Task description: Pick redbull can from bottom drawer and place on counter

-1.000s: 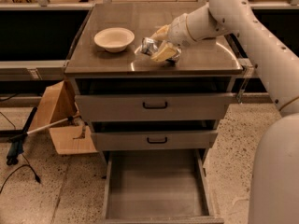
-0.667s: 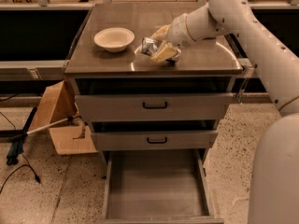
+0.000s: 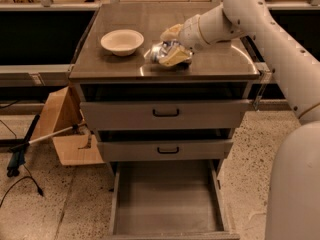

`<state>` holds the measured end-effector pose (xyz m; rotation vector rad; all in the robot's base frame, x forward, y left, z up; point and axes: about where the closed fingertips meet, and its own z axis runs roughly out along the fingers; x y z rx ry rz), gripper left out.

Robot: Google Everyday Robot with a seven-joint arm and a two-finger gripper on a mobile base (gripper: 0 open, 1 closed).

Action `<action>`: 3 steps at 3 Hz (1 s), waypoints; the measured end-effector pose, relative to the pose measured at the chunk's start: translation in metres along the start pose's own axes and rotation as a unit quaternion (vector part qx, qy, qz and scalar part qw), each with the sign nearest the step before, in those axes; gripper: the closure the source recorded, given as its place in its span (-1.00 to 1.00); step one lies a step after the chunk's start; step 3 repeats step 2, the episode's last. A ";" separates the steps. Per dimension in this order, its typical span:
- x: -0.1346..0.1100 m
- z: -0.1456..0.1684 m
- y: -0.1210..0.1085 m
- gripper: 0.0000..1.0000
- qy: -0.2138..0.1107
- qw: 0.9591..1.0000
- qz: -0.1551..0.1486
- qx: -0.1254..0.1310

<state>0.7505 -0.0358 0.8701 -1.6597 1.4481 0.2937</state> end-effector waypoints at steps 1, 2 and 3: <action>0.000 0.000 0.000 -1.00 0.000 1.000 0.000 0.000; 0.000 0.000 0.000 -1.00 0.000 1.000 0.000 0.000; 0.000 0.000 0.000 -1.00 0.000 1.000 0.000 0.000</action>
Offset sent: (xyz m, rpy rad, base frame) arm 0.0000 0.0000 0.0000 0.0000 0.0000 0.0000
